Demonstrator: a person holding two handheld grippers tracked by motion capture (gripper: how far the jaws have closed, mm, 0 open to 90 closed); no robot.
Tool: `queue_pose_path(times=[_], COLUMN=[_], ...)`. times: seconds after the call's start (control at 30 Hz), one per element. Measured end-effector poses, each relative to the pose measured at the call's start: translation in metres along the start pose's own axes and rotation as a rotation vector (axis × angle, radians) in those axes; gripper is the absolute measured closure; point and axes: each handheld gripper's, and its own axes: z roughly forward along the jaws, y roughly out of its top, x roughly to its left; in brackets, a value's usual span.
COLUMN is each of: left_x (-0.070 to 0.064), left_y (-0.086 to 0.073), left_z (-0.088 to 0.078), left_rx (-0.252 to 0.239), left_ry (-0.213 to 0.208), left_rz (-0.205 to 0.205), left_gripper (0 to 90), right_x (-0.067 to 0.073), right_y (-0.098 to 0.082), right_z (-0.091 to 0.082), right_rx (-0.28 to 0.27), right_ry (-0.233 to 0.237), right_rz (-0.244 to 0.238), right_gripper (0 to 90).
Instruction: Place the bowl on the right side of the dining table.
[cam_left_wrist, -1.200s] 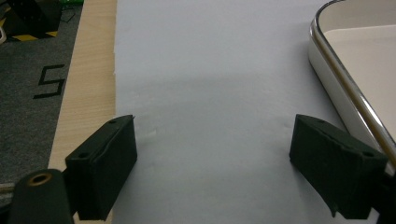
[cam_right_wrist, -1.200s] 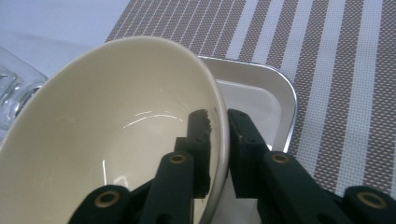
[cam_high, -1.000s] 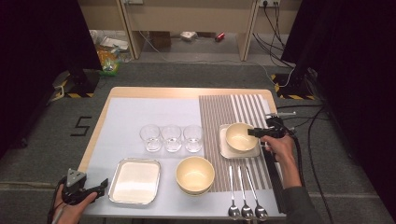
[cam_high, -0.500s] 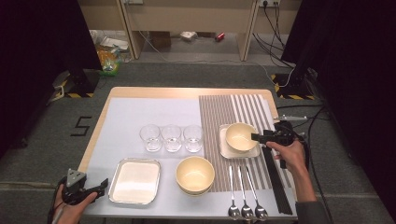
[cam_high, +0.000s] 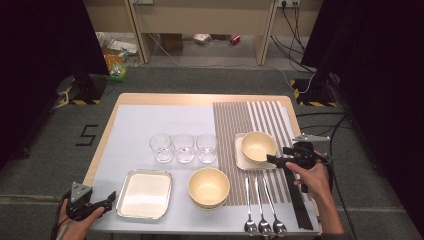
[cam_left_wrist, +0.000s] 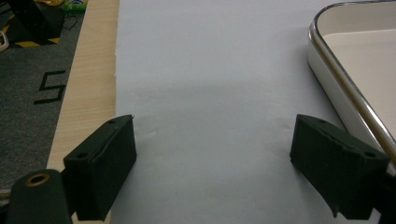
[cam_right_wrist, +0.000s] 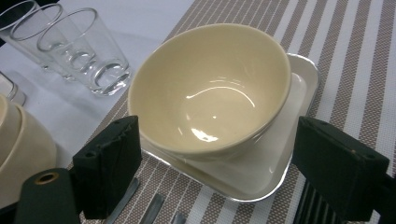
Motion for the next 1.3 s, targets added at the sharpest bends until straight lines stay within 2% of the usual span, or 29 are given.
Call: queue_pose_path(times=[0.17, 0.27, 0.63, 0.67, 1.0, 1.23, 1.3], left_x=[0.0, 0.0, 0.0, 0.0, 0.0, 0.0, 0.0], left_y=[0.0, 0.0, 0.003, 0.003, 0.004, 0.004, 0.003], left_z=[0.0, 0.0, 0.0, 0.0, 0.0, 0.0, 0.0], left_rx=[0.002, 0.0, 0.029, 0.029, 0.029, 0.031, 0.028], left_ry=[0.002, 0.003, -0.004, 0.001, 0.0, -0.001, 0.001], left_rz=[0.001, 0.0, 0.006, 0.006, 0.006, 0.007, 0.006], left_gripper=[13.3, 13.3, 13.3, 13.3, 13.3, 13.2, 13.3], right_x=[0.003, 0.001, -0.004, -0.003, 0.004, 0.009, 0.01], right_y=[-0.004, -0.006, -0.019, -0.019, -0.027, -0.033, -0.034], right_z=[-0.002, -0.004, -0.006, -0.006, -0.008, -0.008, -0.009], right_rx=[0.014, 0.003, 0.021, 0.024, 0.035, 0.048, 0.051], right_ry=[-0.007, -0.007, -0.023, -0.02, -0.014, 0.001, -0.008], right_rz=[-0.028, -0.012, -0.014, -0.005, -0.039, -0.04, -0.047], right_gripper=[16.2, 16.3, 16.4, 16.4, 16.3, 16.2, 16.5])
